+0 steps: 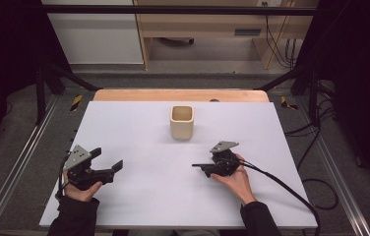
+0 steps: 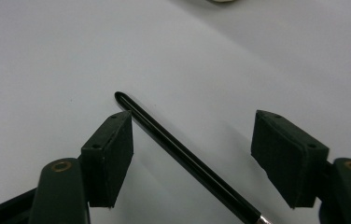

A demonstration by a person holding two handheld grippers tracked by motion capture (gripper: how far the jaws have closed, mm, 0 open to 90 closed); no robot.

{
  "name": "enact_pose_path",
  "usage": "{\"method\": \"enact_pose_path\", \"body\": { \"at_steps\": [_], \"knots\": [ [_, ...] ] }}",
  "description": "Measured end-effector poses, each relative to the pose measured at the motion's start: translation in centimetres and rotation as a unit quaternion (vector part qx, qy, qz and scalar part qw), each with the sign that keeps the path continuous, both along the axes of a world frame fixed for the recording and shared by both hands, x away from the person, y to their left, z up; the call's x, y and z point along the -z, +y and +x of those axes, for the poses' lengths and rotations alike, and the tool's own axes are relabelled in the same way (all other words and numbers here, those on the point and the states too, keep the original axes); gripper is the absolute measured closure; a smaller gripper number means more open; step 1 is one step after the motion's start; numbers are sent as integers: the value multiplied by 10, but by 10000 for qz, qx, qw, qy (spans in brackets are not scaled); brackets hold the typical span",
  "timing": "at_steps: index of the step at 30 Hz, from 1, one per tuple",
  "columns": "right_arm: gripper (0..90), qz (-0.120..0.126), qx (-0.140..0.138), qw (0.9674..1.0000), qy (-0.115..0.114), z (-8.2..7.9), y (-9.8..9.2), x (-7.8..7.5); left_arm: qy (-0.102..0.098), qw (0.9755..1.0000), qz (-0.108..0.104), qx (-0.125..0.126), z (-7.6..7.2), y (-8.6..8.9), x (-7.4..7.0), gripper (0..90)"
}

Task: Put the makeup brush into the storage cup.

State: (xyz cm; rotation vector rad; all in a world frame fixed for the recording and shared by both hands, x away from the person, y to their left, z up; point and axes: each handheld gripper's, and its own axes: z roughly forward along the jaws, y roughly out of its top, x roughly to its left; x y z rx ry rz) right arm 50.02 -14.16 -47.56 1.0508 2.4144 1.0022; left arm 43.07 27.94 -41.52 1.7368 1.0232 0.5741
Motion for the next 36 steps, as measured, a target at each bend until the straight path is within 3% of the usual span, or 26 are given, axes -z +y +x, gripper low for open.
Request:
{"method": "enact_pose_path", "body": {
  "at_steps": [6,18,33,36],
  "knots": [
    [425,-12,2,9999,113,2,1,4,6,10000,-5,-3,0,0,1,55],
    [663,-154,-4,9998,106,0,-2,1,30,10000,-4,-12,0,0,1,59],
    [786,-251,-174,9993,225,-6,-4,-6,49,10000,12,-5,1,-1,3,60],
    [762,-281,-202,9992,207,-6,-3,-5,55,10000,18,0,1,-1,3,60]
  ]
}}
